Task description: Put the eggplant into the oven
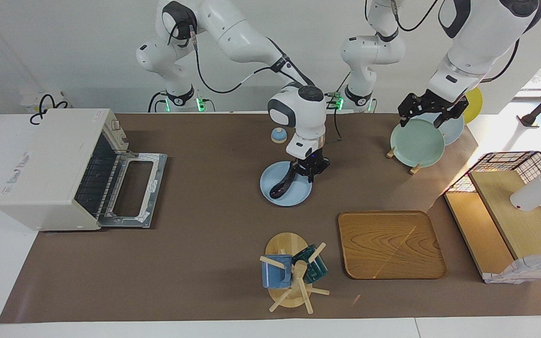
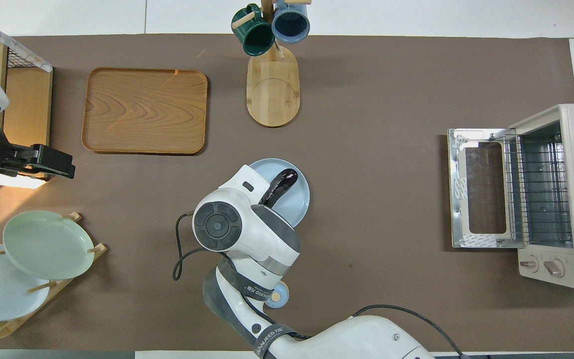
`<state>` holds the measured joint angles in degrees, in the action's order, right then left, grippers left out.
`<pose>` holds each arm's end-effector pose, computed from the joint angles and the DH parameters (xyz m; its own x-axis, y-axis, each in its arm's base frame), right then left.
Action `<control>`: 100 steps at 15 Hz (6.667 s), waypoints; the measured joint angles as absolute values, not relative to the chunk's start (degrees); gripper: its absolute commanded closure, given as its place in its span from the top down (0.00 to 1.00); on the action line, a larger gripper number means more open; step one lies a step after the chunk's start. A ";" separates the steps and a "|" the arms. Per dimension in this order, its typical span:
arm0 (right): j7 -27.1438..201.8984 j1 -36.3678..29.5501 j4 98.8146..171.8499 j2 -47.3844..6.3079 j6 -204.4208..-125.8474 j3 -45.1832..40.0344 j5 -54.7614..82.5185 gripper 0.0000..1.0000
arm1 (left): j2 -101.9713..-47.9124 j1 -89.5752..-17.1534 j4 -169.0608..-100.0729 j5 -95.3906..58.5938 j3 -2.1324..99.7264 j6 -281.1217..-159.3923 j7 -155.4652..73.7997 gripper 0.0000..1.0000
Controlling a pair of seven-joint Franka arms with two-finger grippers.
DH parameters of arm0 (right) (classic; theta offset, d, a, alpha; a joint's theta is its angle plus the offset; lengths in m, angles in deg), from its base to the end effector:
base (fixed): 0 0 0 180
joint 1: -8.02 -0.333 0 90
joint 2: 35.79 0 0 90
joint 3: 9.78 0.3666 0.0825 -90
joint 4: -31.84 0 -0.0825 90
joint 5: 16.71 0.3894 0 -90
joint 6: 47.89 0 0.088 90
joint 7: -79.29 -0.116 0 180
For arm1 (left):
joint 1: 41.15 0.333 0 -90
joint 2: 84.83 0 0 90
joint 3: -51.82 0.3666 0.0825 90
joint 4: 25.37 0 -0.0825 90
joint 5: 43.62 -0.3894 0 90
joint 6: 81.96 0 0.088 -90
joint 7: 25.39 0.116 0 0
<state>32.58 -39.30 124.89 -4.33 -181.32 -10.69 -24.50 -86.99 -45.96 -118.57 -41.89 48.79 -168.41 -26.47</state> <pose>0.5073 0.5310 0.3493 0.9787 0.0795 0.1895 0.0860 -0.9959 -0.0263 0.5323 -0.0776 0.6552 0.9896 -0.1189 -0.0806 -0.1171 -0.9928 0.0267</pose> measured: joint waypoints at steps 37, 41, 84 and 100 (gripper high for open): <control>90.94 9.73 162.62 -38.95 -169.58 -11.57 -33.82 0.29 | -86.99 -45.96 -118.57 -41.89 48.80 -168.41 -26.47 1.00; 92.59 9.71 161.67 -39.16 -167.82 -11.39 -33.64 0.41 | -86.99 -45.96 -118.57 -41.89 48.80 -168.41 -26.47 1.00; 102.43 6.70 148.87 -36.38 -157.58 -9.75 -39.24 0.00 | -86.99 -45.96 -118.57 -41.89 48.80 -168.41 -26.47 1.00; 105.10 12.95 133.95 -39.31 -142.44 -9.80 -19.18 1.00 | -86.99 -45.96 -118.57 -41.89 48.80 -168.40 -26.47 1.00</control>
<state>105.10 12.95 133.95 -39.31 -142.44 -9.80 -19.18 -86.99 -45.96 -118.57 -41.89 48.80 -168.40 -26.47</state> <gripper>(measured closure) 0.123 0.000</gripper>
